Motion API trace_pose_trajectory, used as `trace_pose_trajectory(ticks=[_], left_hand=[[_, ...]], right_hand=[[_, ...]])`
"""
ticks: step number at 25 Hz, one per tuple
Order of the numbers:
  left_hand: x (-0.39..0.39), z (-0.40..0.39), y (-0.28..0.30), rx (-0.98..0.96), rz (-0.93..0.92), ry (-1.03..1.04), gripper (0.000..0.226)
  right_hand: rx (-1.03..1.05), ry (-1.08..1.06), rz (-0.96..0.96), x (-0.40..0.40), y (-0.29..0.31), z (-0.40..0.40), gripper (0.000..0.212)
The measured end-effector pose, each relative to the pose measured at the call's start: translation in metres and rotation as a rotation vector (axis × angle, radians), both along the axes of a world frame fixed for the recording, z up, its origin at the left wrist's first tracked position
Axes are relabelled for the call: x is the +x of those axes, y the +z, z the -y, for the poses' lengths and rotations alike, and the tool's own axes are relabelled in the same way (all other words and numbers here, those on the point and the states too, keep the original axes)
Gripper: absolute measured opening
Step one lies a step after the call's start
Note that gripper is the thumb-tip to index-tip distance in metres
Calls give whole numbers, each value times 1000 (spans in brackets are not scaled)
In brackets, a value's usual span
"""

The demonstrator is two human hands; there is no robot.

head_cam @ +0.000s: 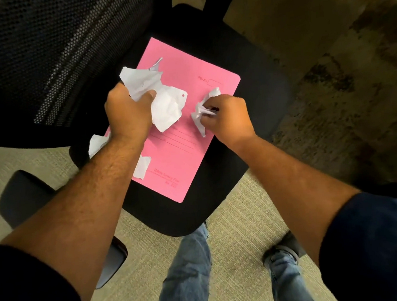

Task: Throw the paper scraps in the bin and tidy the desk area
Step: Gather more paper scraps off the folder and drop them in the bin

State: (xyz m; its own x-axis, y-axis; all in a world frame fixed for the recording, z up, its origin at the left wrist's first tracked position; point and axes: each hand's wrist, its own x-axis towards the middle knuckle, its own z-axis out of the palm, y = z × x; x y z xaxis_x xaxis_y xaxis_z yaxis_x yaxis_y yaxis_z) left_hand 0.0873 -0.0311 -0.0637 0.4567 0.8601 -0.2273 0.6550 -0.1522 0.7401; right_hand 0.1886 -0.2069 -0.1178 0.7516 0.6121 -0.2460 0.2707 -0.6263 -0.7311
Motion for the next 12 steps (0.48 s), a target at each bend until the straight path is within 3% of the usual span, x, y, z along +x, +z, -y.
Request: trace_pose_trajectory(ticks=[5, 8, 12], left_hand=[[13, 19, 3, -59, 37, -21, 40], [25, 37, 7, -70, 68, -44, 40], [39, 71, 12, -127, 134, -127, 37]], right_hand=[[396, -355, -550, 9, 11, 38, 12], [496, -462, -681, 15, 17, 67, 17], [659, -621, -870, 14, 25, 125, 6]])
